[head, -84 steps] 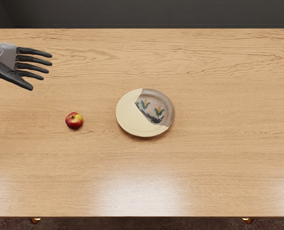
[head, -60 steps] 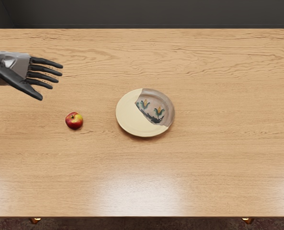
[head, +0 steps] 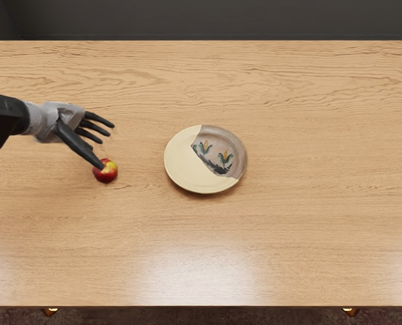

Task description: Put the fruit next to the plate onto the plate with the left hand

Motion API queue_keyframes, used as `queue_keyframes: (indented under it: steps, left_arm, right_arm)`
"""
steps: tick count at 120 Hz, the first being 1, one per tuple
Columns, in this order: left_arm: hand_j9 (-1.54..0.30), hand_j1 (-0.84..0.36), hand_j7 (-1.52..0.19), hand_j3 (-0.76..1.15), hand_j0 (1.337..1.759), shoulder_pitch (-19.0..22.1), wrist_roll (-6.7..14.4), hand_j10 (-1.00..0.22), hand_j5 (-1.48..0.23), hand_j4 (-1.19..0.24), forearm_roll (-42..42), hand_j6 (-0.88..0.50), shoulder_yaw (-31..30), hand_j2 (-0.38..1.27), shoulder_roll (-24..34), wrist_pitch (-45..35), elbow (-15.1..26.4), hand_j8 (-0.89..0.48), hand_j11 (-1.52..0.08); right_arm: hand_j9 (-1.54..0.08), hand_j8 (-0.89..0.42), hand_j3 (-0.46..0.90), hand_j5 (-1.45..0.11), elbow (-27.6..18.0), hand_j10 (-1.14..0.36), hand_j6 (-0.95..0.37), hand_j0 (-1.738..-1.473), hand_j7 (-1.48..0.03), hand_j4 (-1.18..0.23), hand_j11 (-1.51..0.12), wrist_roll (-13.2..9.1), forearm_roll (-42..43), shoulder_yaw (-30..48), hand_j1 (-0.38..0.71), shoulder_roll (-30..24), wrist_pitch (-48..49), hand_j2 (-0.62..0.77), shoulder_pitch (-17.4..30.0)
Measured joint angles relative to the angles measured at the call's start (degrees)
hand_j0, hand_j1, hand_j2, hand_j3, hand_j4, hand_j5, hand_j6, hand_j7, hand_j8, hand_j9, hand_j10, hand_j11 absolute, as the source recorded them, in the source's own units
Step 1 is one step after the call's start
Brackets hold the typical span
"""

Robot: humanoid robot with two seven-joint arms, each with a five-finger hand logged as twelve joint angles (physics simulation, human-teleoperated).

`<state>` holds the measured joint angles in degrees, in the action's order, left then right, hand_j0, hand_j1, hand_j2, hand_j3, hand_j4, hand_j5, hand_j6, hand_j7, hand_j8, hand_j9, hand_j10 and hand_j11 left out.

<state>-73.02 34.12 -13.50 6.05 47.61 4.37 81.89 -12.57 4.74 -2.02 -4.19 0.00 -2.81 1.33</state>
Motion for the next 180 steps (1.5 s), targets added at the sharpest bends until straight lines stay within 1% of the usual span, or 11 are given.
queue_keyframes:
  steps: [12,27,46,61,73,106,113,119,139,164,180]
  left_arm:
    - [-0.31,0.07,-0.31,0.00,1.658,-2.4,0.5,-0.24,-0.31,-0.24,-0.2,-0.24,-2.5,0.05,-1.0,-8.4,1.3,-0.24,-0.31]
    - [-0.31,0.07,-0.31,0.00,1.658,-10.9,0.8,-0.24,-0.31,-0.24,0.1,-0.24,-13.0,0.05,-3.6,-16.6,1.8,-0.24,-0.31]
    - [-0.31,0.07,-0.31,0.00,1.658,-14.1,0.9,-0.24,-0.31,-0.24,1.2,-0.24,-25.0,0.05,-5.2,-20.2,1.1,-0.24,-0.31]
    - [-0.31,0.07,-0.31,0.00,1.658,-21.4,0.9,-0.24,-0.31,-0.24,3.1,-0.24,-33.6,0.05,-11.6,-23.2,0.6,-0.24,-0.31]
    - [-0.31,0.07,-0.31,0.00,1.658,-23.1,0.9,-0.24,-0.31,-0.24,5.9,-0.24,-38.5,0.05,-14.9,-25.9,0.4,-0.24,-0.31]
    - [-0.31,0.06,-0.31,0.00,1.658,-27.6,0.9,-0.24,-0.31,-0.24,10.4,-0.24,-44.2,0.05,-21.5,-32.9,1.1,-0.24,-0.31]
    - [-0.31,0.07,-0.31,0.00,1.658,-31.0,0.9,-0.24,-0.31,-0.24,12.6,-0.24,-46.6,0.05,-27.3,-35.1,1.5,-0.24,-0.31]
    - [-0.31,0.07,-0.31,0.00,1.658,-32.8,0.9,-0.24,-0.31,-0.24,15.0,-0.24,-48.5,0.05,-30.4,-36.7,1.8,-0.24,-0.31]
    - [-0.31,0.06,-0.31,0.00,1.658,-33.4,0.9,-0.24,-0.31,-0.24,21.2,-0.24,-52.5,0.05,-36.3,-38.8,2.9,-0.24,-0.31]
    - [-0.31,0.06,-0.31,0.00,1.658,-34.5,0.9,-0.24,-0.31,-0.24,25.7,-0.24,-56.4,0.05,-40.9,-39.3,3.1,-0.24,-0.31]
    - [-0.31,0.06,-0.31,0.00,1.658,-35.2,0.9,-0.24,-0.31,-0.24,27.3,-0.24,-58.7,0.05,-42.1,-39.3,2.2,-0.24,-0.31]
  right_arm:
    - [-0.05,-0.04,0.00,-0.05,0.0,-0.04,-0.04,-1.658,-0.05,-0.04,-0.05,0.0,0.0,0.0,-0.30,0.0,0.0,-0.01,0.0]
    - [-0.05,-0.04,0.00,-0.05,0.0,-0.04,-0.04,-1.658,-0.05,-0.04,-0.05,0.0,0.0,0.0,-0.30,0.0,0.0,-0.01,0.0]
    - [-0.05,-0.04,0.00,-0.05,0.0,-0.04,-0.04,-1.658,-0.05,-0.04,-0.05,0.0,0.0,0.0,-0.30,0.0,0.0,-0.01,0.0]
    - [-0.05,-0.04,0.00,-0.05,0.0,-0.04,-0.04,-1.658,-0.05,-0.04,-0.05,0.0,0.0,0.0,-0.30,0.0,0.0,-0.01,0.0]
    - [-0.05,-0.04,0.00,-0.05,0.0,-0.04,-0.04,-1.658,-0.05,-0.04,-0.05,0.0,0.0,0.0,-0.30,0.0,0.0,-0.01,-0.1]
    - [-0.05,-0.04,0.00,-0.05,0.0,-0.04,-0.04,-1.658,-0.05,-0.04,-0.05,0.0,0.0,0.0,-0.30,0.0,0.0,-0.01,-0.1]
    - [-0.05,-0.04,0.00,-0.05,0.0,-0.04,-0.04,-1.658,-0.05,-0.04,-0.05,0.0,0.0,0.0,-0.30,0.0,0.0,-0.01,-0.1]
    - [-0.05,-0.04,0.00,-0.05,0.0,-0.04,-0.04,-1.658,-0.05,-0.04,-0.05,0.1,0.0,0.0,-0.30,0.0,0.0,-0.01,-0.1]
    - [-0.05,-0.04,0.00,-0.05,0.0,-0.04,-0.04,-1.658,-0.05,-0.04,-0.05,0.1,0.0,0.0,-0.30,0.0,0.0,-0.01,-0.1]
    - [-0.05,-0.04,0.00,-0.05,0.0,-0.04,-0.04,-1.658,-0.05,-0.04,-0.05,0.1,0.0,0.0,-0.30,0.0,0.0,-0.01,-0.1]
    - [-0.05,-0.04,0.00,-0.05,0.0,-0.04,-0.04,-1.658,-0.05,-0.04,-0.05,0.1,0.0,0.0,-0.30,0.0,0.0,-0.01,-0.1]
